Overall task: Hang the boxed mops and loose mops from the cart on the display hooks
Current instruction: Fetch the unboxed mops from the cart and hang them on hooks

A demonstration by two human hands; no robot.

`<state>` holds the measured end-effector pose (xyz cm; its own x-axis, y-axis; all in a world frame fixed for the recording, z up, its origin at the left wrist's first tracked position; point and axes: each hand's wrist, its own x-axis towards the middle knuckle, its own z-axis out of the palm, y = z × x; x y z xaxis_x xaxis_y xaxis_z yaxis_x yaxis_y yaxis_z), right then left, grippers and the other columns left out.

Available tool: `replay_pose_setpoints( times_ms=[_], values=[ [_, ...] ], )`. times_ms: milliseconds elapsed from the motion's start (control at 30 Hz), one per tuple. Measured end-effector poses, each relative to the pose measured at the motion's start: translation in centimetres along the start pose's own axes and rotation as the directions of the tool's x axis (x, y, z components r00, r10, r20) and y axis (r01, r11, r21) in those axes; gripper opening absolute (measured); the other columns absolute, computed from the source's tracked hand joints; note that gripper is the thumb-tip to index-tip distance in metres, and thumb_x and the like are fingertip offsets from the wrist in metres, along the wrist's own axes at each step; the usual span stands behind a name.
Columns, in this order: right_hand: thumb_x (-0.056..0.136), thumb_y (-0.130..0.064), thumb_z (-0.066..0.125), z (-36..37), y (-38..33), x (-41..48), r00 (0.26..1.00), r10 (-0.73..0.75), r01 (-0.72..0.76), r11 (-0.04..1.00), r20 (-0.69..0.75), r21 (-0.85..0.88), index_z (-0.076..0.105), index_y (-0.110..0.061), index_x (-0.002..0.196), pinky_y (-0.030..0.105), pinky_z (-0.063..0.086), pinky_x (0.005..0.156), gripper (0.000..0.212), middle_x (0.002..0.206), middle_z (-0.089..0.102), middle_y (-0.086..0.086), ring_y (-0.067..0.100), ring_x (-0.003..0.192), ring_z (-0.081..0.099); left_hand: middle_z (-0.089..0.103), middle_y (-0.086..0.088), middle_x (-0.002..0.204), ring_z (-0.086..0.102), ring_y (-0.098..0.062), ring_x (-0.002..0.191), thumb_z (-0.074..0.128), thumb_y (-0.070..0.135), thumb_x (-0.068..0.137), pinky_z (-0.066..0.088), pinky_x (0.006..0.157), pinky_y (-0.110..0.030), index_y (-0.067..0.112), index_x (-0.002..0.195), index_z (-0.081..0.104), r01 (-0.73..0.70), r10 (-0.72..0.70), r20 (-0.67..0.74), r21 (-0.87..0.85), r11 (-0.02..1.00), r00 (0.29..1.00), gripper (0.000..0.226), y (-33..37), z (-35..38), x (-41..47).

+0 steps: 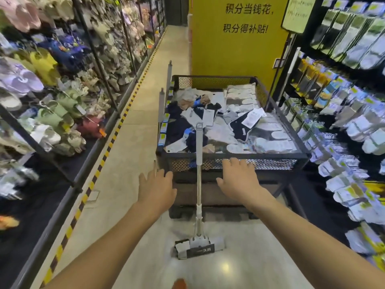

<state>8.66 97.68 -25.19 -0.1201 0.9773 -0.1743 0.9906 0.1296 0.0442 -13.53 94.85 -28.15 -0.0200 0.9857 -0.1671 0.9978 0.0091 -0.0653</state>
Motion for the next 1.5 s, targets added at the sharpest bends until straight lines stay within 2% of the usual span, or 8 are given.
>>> replay_pose_setpoints(
  times_ms=[333,500,767,967,1067,1133,1333,1500],
  values=[
    [0.103,-0.051,0.05,4.7,1.0,11.0,0.995,-0.042,0.038,0.998,0.092,0.049,0.033,-0.012,0.154,0.05,0.04,0.112,0.066,0.153,0.044,0.013,0.037,0.138,0.043,0.056,-0.004,0.145,0.049,-0.031,0.135,0.052,0.044,0.1,0.038,0.112,-0.05,0.021,0.143,0.049,0.025,0.002,0.169,-0.154,0.988,0.986,0.049,1.2,8.2,10.0],
    [0.1,-0.049,0.059,5.6,1.9,17.4,0.99,-0.12,0.086,0.926,0.07,0.368,0.027,-0.017,0.16,0.047,0.042,0.111,0.075,0.155,0.046,0.012,0.033,0.142,0.043,0.063,-0.008,0.135,0.058,-0.033,0.123,0.061,0.05,0.096,0.052,0.096,-0.043,0.017,0.136,0.053,0.12,0.0,0.318,-0.357,0.927,0.948,0.053,1.3,14.8,15.5],
    [0.094,-0.049,0.069,8.4,1.1,26.3,0.986,-0.161,0.078,0.697,0.05,0.712,0.041,-0.024,0.155,0.037,0.05,0.105,0.072,0.145,0.057,-0.006,0.015,0.125,0.059,0.056,-0.009,0.15,0.054,-0.027,0.136,0.08,0.033,0.088,0.044,0.107,-0.031,0.012,0.15,0.049,0.364,0.068,0.499,-0.712,0.601,0.864,0.072,3.7,25.3,21.5],
    [0.097,-0.036,0.07,11.7,1.4,29.0,0.967,-0.253,0.153,0.567,-0.005,0.809,0.055,-0.027,0.143,0.008,0.046,0.08,0.049,0.121,0.063,-0.017,-0.006,0.1,0.063,0.05,-0.005,0.149,0.047,-0.021,0.139,0.087,0.017,0.083,0.042,0.111,-0.026,0.01,0.152,0.044,0.518,0.101,0.586,-0.774,0.365,0.804,0.081,6.5,31.5,26.3],
    [0.098,-0.029,0.071,13.6,1.7,29.7,0.963,-0.268,0.178,0.526,-0.036,0.832,0.067,-0.02,0.131,0.009,0.049,0.083,0.035,0.102,0.066,-0.027,-0.008,0.094,0.065,0.057,-0.002,0.131,0.055,-0.015,0.121,0.079,0.005,0.089,0.045,0.077,0.0,0.009,0.143,0.051,0.515,0.142,0.574,-0.799,0.31,0.806,0.061,7.9,33.6,27.7],
    [0.097,-0.025,0.072,14.7,1.9,29.9,0.959,-0.277,0.192,0.501,-0.054,0.844,0.071,-0.017,0.124,0.014,0.051,0.084,0.028,0.093,0.064,-0.031,-0.006,0.092,0.066,0.066,-0.002,0.115,0.063,-0.01,0.095,0.075,0.01,0.094,0.046,0.059,0.0,0.012,0.127,0.061,0.52,0.127,0.569,-0.805,0.286,0.812,0.036,8.6,34.7,28.0],
    [0.097,-0.02,0.073,15.3,2.1,29.6,0.958,-0.273,0.188,0.392,-0.081,0.901,0.073,-0.015,0.122,0.024,0.057,0.092,0.026,0.107,0.075,-0.011,0.006,0.099,0.072,0.075,0.0,0.101,0.069,-0.013,0.091,0.073,0.018,0.095,0.051,0.07,-0.005,0.016,0.115,0.072,0.485,0.109,0.51,-0.853,0.193,0.853,0.019,8.9,36.5,27.1],
    [0.095,-0.024,0.075,14.1,2.4,27.6,0.958,-0.27,0.191,0.346,-0.098,0.919,0.069,-0.01,0.127,0.035,0.058,0.095,0.036,0.116,0.074,-0.002,0.014,0.106,0.071,0.074,0.003,0.112,0.067,-0.001,0.097,0.074,0.02,0.095,0.049,0.073,-0.004,0.021,0.117,0.073,0.458,0.103,0.475,-0.876,0.149,0.874,0.021,9.4,34.9,25.0]
  ],
)
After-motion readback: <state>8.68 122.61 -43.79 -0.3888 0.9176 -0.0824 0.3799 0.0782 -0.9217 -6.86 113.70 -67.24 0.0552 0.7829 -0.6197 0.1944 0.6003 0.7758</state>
